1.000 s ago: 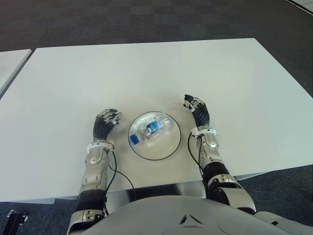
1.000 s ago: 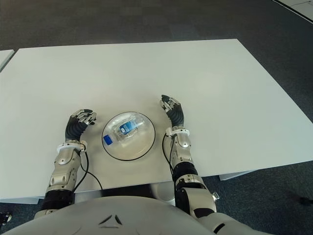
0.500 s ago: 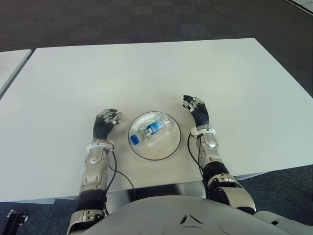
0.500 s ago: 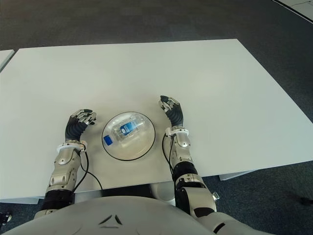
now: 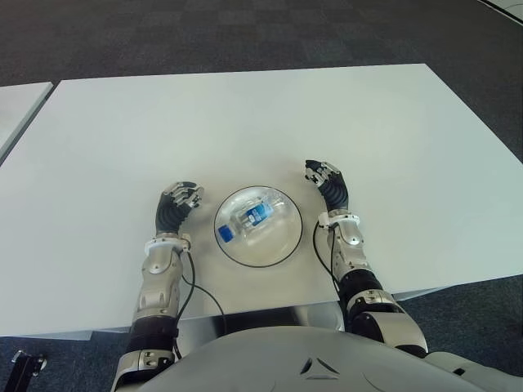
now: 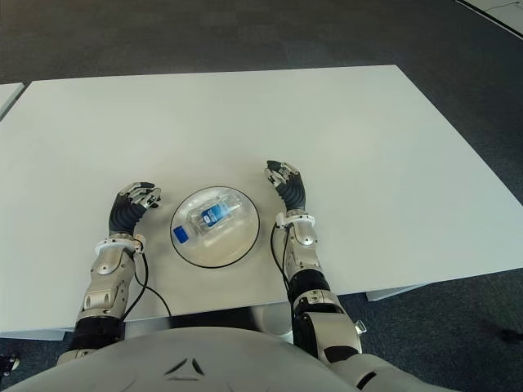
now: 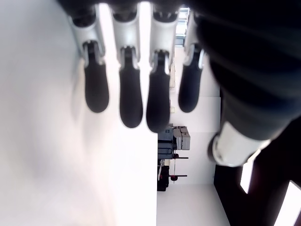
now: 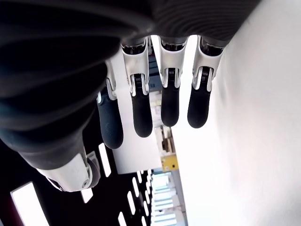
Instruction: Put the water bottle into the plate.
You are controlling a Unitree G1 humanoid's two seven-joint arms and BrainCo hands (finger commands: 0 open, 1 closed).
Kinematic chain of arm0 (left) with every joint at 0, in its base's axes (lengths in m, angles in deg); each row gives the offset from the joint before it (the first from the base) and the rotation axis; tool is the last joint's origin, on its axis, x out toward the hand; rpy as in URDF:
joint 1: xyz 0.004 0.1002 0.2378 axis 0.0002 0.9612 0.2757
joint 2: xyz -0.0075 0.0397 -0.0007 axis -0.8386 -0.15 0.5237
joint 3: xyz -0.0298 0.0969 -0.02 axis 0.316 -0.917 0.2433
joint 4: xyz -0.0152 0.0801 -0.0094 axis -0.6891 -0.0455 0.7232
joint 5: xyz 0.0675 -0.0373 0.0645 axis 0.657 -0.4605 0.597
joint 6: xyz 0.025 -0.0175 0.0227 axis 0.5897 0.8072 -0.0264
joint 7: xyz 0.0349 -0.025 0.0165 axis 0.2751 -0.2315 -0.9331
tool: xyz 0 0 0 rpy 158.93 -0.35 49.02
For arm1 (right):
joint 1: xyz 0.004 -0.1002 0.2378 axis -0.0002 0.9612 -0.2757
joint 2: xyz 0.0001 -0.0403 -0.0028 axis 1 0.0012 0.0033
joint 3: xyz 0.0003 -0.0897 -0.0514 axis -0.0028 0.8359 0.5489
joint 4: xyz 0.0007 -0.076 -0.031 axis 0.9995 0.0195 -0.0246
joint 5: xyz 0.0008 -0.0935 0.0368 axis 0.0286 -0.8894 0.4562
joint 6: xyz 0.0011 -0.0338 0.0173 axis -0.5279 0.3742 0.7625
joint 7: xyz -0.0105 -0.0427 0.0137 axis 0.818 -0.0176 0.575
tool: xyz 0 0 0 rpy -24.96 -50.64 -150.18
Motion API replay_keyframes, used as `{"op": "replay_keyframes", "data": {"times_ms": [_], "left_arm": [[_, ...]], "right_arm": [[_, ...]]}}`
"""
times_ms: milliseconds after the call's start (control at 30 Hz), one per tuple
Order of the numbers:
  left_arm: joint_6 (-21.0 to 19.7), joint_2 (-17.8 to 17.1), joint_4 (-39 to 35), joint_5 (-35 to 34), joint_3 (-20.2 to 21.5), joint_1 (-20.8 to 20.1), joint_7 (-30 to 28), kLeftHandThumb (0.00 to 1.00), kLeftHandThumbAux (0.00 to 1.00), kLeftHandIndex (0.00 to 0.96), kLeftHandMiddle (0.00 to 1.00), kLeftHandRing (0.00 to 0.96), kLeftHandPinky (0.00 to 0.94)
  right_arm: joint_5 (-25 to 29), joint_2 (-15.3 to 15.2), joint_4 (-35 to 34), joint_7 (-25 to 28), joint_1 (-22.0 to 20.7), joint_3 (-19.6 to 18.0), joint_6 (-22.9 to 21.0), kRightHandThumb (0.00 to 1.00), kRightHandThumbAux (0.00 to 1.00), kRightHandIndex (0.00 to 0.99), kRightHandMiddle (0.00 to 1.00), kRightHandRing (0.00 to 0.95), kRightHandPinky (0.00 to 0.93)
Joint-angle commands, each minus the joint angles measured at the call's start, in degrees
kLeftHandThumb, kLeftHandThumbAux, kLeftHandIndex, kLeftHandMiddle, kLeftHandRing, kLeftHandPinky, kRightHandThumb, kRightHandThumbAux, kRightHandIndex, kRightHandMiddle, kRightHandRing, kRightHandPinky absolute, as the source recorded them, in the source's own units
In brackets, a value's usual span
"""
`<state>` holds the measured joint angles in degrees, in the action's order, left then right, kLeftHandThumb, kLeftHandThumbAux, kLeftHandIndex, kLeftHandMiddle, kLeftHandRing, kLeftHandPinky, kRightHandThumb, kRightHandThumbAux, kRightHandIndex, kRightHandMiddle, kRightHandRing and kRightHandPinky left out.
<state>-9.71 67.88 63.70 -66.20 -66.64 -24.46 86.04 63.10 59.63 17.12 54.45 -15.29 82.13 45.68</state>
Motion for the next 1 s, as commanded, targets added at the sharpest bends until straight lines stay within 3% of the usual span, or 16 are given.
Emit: {"op": "replay_keyframes", "data": {"times_ms": [33, 1000], "left_arm": [[-4.3, 0.4, 3.0, -0.2, -0.4, 2.5, -0.6, 0.705, 0.713, 0.429, 0.556, 0.524, 0.508], [-4.1, 0.5, 3.0, -0.5, -0.5, 2.8, -0.9, 0.705, 0.712, 0.430, 0.559, 0.530, 0.515]], "right_arm": [[-0.3, 0.1, 1.8, -0.7, 2.1, -0.1, -3.2, 0.704, 0.729, 0.438, 0.763, 0.742, 0.731], [0.1, 0.3, 0.3, -1.5, 2.8, -0.3, -4.5, 0.703, 0.730, 0.438, 0.763, 0.743, 0.738]]}}
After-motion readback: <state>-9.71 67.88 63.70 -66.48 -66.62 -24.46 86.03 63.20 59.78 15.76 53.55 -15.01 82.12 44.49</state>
